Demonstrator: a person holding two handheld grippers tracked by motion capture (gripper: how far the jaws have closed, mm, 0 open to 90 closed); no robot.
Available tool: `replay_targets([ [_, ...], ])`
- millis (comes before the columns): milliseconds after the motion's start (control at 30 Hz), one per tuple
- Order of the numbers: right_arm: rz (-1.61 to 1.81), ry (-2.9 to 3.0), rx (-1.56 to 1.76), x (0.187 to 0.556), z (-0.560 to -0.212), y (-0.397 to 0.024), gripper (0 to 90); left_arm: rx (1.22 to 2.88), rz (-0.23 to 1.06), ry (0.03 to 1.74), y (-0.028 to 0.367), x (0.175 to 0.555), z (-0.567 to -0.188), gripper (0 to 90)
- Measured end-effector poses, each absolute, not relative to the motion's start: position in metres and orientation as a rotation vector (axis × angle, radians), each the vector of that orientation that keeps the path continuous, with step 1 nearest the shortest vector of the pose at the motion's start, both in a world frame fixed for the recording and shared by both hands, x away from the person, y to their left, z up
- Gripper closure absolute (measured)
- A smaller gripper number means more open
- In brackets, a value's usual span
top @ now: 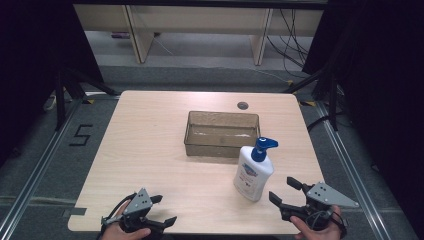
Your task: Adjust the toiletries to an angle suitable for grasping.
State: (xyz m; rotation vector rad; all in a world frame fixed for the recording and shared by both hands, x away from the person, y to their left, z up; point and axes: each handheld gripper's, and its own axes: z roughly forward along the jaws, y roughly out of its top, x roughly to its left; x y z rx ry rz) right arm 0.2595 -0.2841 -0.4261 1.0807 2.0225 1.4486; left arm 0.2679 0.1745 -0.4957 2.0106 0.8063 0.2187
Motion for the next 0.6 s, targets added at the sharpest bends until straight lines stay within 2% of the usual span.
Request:
replay_targets([
  [600,1.472,1.979,1.028,0.271,-0.409,-0.276,20.4,2.007,0.233,0.805,0.175,0.268,-0.495,14.9],
])
